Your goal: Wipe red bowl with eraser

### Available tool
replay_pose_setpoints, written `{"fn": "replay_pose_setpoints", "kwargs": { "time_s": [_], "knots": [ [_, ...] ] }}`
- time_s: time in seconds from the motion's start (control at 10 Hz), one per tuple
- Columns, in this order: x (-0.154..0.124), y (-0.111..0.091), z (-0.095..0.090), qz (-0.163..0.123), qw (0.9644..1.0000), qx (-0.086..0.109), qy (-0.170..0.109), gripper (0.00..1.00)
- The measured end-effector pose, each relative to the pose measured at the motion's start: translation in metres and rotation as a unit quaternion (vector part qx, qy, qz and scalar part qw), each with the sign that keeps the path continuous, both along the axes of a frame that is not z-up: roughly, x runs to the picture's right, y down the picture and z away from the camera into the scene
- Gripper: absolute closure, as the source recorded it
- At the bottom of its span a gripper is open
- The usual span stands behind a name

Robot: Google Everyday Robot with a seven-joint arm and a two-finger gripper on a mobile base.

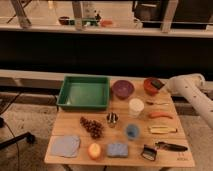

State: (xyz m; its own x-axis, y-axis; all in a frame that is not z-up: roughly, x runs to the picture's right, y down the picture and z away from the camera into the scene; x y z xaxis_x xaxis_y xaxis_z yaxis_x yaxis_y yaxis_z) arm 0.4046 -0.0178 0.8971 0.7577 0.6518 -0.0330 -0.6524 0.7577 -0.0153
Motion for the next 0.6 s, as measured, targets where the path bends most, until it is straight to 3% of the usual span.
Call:
{"fn": "replay_pose_setpoints", "kwargs": {
  "time_s": [0.2,0.6],
  "knots": [
    [0.013,-0.006,0.006,0.007,0.9999,0.000,0.014,0.91],
    [0.002,-0.035,0.036,-0.005,1.0000,0.003,0.008,0.91]
  ]
}}
